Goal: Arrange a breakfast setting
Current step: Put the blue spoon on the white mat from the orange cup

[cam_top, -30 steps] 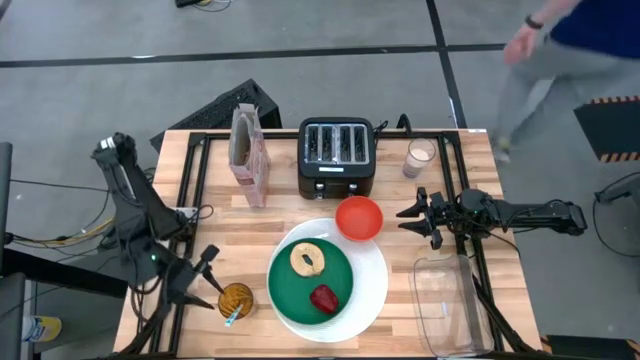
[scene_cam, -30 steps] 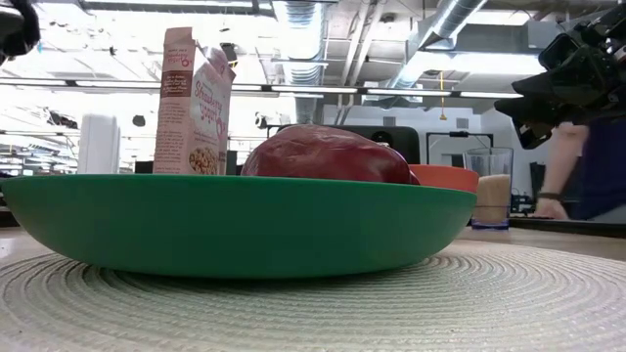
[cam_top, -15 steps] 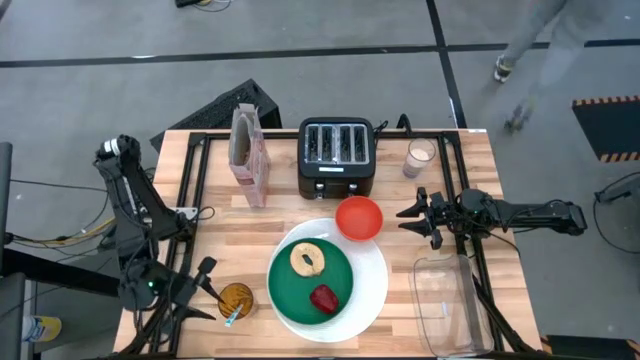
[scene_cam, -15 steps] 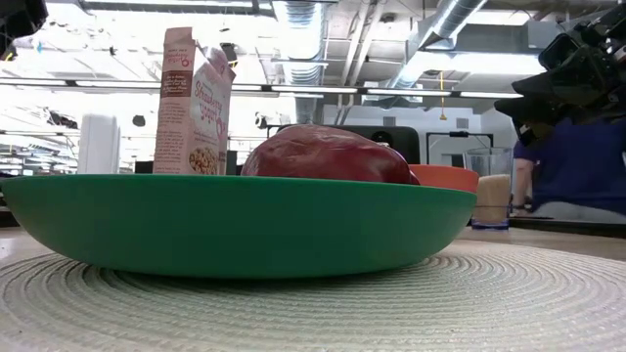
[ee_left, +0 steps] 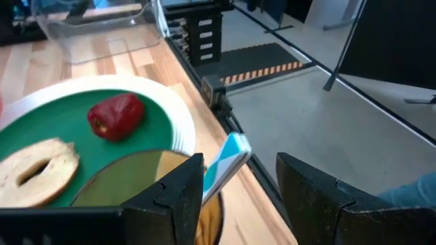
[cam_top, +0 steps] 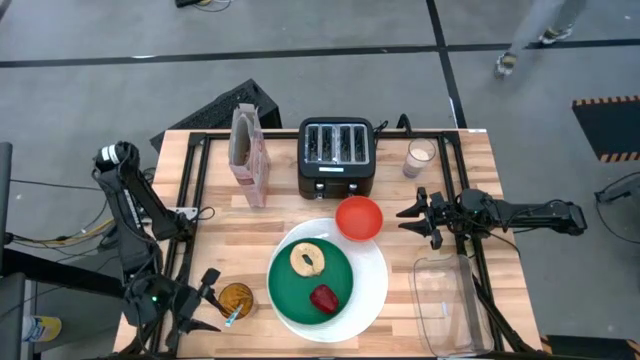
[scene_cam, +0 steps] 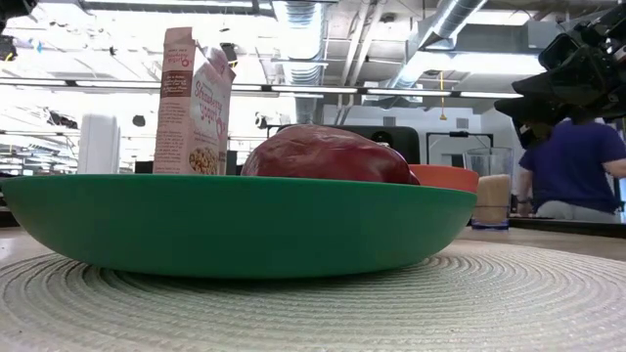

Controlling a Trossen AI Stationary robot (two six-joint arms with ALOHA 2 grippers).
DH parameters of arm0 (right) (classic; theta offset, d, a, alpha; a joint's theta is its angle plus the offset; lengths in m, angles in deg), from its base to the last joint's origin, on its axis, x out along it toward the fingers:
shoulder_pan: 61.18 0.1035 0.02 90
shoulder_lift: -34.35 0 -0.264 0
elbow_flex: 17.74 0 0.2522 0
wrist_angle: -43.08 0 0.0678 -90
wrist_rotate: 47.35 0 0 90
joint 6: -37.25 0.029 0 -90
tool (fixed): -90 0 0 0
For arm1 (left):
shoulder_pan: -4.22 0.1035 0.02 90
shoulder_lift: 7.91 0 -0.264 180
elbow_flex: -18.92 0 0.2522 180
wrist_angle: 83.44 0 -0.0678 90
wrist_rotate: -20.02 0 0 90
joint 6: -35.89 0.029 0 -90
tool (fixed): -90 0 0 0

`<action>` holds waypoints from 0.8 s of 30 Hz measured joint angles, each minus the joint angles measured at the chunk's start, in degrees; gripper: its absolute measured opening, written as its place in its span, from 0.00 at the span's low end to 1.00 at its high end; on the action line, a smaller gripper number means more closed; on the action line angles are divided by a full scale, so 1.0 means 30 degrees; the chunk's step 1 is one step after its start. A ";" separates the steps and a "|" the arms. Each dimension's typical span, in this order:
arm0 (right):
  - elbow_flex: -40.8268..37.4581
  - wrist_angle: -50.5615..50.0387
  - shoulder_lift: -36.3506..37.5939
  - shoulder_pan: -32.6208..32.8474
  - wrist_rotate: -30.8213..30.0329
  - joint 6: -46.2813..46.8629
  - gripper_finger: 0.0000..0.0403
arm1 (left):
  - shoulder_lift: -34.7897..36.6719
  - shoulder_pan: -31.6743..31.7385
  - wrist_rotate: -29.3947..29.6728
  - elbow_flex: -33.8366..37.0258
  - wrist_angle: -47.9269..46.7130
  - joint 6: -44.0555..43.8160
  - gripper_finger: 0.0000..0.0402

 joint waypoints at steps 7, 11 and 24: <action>0.0000 0.0000 -0.0005 0.0000 0.0000 0.0000 0.44 | -0.0851 0.0000 0.0414 0.0000 0.1066 0.0895 0.42; 0.0000 0.0000 0.0000 0.0001 0.0000 0.0000 0.44 | -0.1178 0.0188 0.0692 0.0000 0.1439 0.1267 0.42; 0.0003 0.0000 -0.0004 0.0002 0.0000 0.0000 0.44 | -0.1622 0.0787 0.0539 0.0000 0.1798 0.1355 0.42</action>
